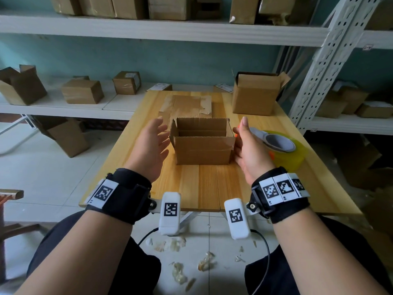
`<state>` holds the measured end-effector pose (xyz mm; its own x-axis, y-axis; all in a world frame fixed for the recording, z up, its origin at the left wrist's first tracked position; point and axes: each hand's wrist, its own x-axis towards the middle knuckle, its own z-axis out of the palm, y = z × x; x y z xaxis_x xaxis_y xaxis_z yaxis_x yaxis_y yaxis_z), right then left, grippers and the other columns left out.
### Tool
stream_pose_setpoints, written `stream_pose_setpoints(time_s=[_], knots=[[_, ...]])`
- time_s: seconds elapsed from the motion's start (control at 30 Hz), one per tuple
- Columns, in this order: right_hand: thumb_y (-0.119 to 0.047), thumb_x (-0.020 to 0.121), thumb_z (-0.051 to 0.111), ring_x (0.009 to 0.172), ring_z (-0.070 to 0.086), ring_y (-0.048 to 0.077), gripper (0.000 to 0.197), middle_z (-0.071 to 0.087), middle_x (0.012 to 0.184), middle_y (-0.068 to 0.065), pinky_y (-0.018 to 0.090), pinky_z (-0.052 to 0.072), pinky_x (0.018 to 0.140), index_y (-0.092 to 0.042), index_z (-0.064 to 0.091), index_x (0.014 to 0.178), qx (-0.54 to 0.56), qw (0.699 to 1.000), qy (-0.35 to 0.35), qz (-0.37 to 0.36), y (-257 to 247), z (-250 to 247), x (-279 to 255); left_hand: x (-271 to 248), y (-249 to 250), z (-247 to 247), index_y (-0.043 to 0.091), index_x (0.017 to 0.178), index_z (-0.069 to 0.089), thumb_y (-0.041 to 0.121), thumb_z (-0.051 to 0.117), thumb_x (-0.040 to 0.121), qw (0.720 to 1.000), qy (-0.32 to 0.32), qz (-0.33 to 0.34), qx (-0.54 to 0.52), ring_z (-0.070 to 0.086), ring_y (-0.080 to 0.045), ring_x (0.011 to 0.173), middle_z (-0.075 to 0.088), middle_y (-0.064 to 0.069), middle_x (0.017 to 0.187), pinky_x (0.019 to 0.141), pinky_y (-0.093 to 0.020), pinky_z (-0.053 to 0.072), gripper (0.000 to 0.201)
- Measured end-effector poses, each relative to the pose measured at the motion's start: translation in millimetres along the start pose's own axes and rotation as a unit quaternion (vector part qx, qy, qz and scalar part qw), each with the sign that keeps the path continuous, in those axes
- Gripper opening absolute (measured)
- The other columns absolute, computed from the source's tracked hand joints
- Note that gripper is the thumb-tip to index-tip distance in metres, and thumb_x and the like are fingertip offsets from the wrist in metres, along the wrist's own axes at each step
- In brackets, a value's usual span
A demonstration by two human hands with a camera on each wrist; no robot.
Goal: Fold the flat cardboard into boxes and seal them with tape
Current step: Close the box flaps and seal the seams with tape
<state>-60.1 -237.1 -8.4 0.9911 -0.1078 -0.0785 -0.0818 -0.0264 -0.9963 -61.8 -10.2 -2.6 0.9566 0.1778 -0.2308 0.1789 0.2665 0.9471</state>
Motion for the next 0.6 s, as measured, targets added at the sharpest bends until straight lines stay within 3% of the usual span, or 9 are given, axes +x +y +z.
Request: stream_pose_setpoints(time_s=[0.1,0.13,0.2,0.27,0.4,0.53,0.6], knots=[[-0.109,0.059,0.04,0.146,0.047,0.019,0.118,0.053,0.156,-0.007,0.058,0.034,0.122,-0.039,0.046,0.153,-0.002,1.0,-0.014,0.006,-1.9,8.5,-7.1,2.2,-6.6,9.2,0.019,0.122,0.068,0.054,0.049,0.106,1.0,-0.02,-0.006,0.011,0.064,-0.016,0.102,0.072,0.006,0.096,0.097,-0.036,0.045,0.044],[-0.105,0.066,0.039,0.147,0.045,0.02,0.111,0.05,0.159,-0.006,0.058,0.034,0.122,-0.037,0.045,0.154,-0.006,1.0,-0.011,0.003,-5.0,11.6,-11.2,1.6,-8.7,13.3,0.019,0.126,0.067,0.054,0.049,0.106,0.999,-0.03,-0.004,0.016,0.065,-0.016,0.103,0.073,0.005,0.1,0.098,-0.037,0.048,0.045],[-0.089,0.089,0.035,0.151,0.04,0.022,0.089,0.043,0.164,-0.002,0.055,0.033,0.123,-0.033,0.04,0.158,-0.021,1.0,-0.005,-0.004,-10.3,16.9,-17.5,0.4,-12.4,20.3,0.022,0.141,0.062,0.056,0.051,0.106,0.999,-0.037,0.001,0.022,0.067,-0.017,0.118,0.073,0.0,0.124,0.109,-0.041,0.049,0.05],[-0.074,0.101,0.032,0.152,0.037,0.022,0.073,0.039,0.166,-0.003,0.046,0.033,0.122,-0.031,0.037,0.16,-0.033,0.999,-0.006,-0.005,-9.3,18.2,-17.6,-1.8,-13.1,25.8,0.025,0.14,0.062,0.055,0.051,0.107,0.999,-0.032,0.005,0.028,0.067,-0.016,0.12,0.071,0.002,0.127,0.116,-0.042,0.046,0.046],[-0.069,0.104,0.03,0.152,0.036,0.02,0.068,0.039,0.165,-0.005,0.034,0.031,0.106,-0.031,0.037,0.16,-0.058,0.998,-0.01,-0.002,-8.8,19.4,-18.5,-4.0,-11.2,30.9,0.033,0.111,0.064,0.054,0.05,0.108,0.999,-0.025,0.003,0.04,0.067,-0.011,0.113,0.072,0.009,0.112,0.116,-0.039,0.045,0.025],[-0.069,0.104,0.029,0.152,0.036,0.021,0.068,0.039,0.166,-0.005,0.033,0.03,0.102,-0.032,0.036,0.16,-0.063,0.998,-0.015,-0.003,-8.6,20.0,-18.4,-5.0,-12.2,28.4,0.032,0.12,0.065,0.059,0.052,0.106,0.998,-0.043,0.011,0.045,0.067,-0.013,0.119,0.073,0.006,0.12,0.118,-0.041,0.044,0.033],[-0.07,0.103,0.03,0.152,0.036,0.021,0.069,0.038,0.166,-0.005,0.034,0.03,0.102,-0.033,0.035,0.16,-0.058,0.998,-0.02,-0.002,-7.7,20.8,-19.1,-4.1,-13.1,26.8,0.028,0.132,0.065,0.066,0.055,0.1,0.997,-0.052,0.021,0.047,0.067,-0.016,0.122,0.075,0.002,0.125,0.119,-0.045,0.044,0.051]])
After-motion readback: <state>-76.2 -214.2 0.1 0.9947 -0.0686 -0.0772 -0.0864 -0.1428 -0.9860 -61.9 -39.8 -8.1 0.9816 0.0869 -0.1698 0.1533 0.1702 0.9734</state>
